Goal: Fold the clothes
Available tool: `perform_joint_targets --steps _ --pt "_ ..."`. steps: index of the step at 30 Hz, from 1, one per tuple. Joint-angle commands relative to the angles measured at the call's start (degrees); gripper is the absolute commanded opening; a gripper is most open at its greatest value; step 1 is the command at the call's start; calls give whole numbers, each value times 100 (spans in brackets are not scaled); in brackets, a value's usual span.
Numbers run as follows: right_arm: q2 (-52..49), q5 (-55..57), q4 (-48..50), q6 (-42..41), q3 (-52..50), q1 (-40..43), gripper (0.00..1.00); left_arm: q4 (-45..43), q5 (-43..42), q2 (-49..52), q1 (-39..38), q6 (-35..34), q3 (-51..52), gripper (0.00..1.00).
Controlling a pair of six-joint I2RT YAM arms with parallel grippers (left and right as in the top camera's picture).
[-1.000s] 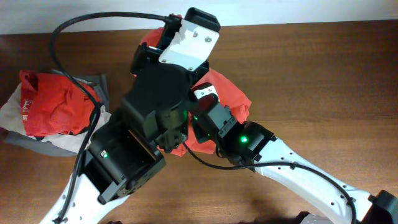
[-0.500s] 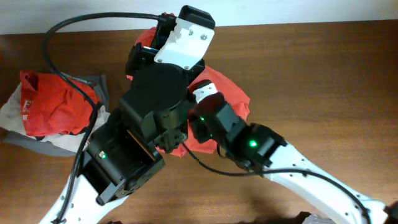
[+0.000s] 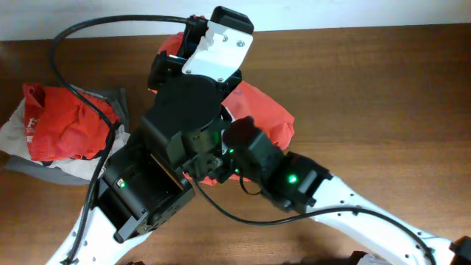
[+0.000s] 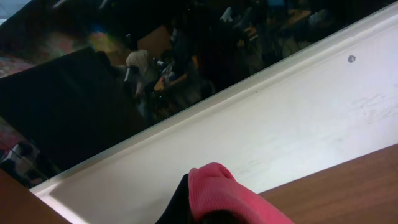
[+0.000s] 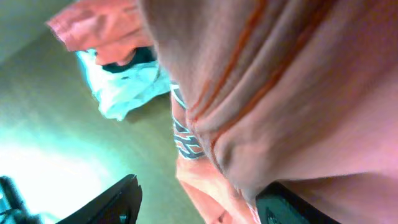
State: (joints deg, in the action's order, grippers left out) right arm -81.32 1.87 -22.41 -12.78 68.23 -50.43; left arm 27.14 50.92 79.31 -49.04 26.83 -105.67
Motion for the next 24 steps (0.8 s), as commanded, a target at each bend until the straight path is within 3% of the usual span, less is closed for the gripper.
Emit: perform_joint_targets --steps 1,8,13,16,24 --pt "-240 1126 24 -396 2 -59 59 -57 101 -57 7 48 -188 0" --pt "-487 1895 116 -474 2 -55 27 -17 208 -57 7 48 -186 0" --pt "-385 2621 120 -492 4 -50 11 -11 317 -57 7 50 -186 0" --pt "-227 2688 76 -490 4 -50 4 35 400 -57 7 50 -186 0" --pt "251 3547 -332 -573 4 -48 4 50 398 -57 9 50 -186 0"
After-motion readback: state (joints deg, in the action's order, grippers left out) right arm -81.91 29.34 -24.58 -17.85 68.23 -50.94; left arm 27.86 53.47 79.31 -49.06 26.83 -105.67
